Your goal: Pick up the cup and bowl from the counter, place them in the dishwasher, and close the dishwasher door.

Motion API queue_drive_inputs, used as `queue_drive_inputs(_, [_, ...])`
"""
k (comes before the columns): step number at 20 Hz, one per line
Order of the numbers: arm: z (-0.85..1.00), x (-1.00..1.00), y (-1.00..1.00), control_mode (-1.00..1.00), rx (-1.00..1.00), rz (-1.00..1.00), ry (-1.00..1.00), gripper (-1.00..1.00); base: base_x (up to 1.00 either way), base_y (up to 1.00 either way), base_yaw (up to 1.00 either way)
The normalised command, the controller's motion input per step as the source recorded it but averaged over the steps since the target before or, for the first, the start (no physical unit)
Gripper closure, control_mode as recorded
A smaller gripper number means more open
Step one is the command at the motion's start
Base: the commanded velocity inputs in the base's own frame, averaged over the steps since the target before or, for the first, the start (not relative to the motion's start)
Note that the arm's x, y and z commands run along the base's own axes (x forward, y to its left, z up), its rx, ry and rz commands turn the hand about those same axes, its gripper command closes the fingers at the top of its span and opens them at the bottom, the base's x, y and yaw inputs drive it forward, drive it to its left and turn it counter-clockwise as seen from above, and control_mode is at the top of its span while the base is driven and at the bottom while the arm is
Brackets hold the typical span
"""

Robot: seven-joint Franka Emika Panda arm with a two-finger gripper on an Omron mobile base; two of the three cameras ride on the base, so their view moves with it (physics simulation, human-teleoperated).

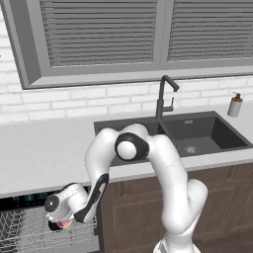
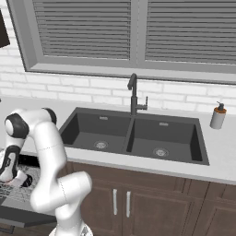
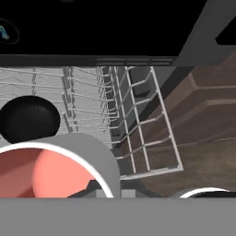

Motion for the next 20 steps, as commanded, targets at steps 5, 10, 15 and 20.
queue_drive_inputs(5, [0.54,0.0,-0.01,-1.0,0.0,0.0,-0.23,1.0,0.0,0.0,0.0])
queue_drive_inputs(10, [-0.22,0.18,0.0,-1.0,-0.01,0.0,-0.06,1.0,0.0,0.0,0.0])
queue_drive_inputs(15, [-0.44,0.0,0.0,-1.0,-0.01,0.0,0.0,1.0,0.0,0.0,0.0])
queue_drive_inputs(20, [-0.45,0.0,0.0,-1.0,-0.02,0.0,0.02,1.0,0.0,0.0,0.0])
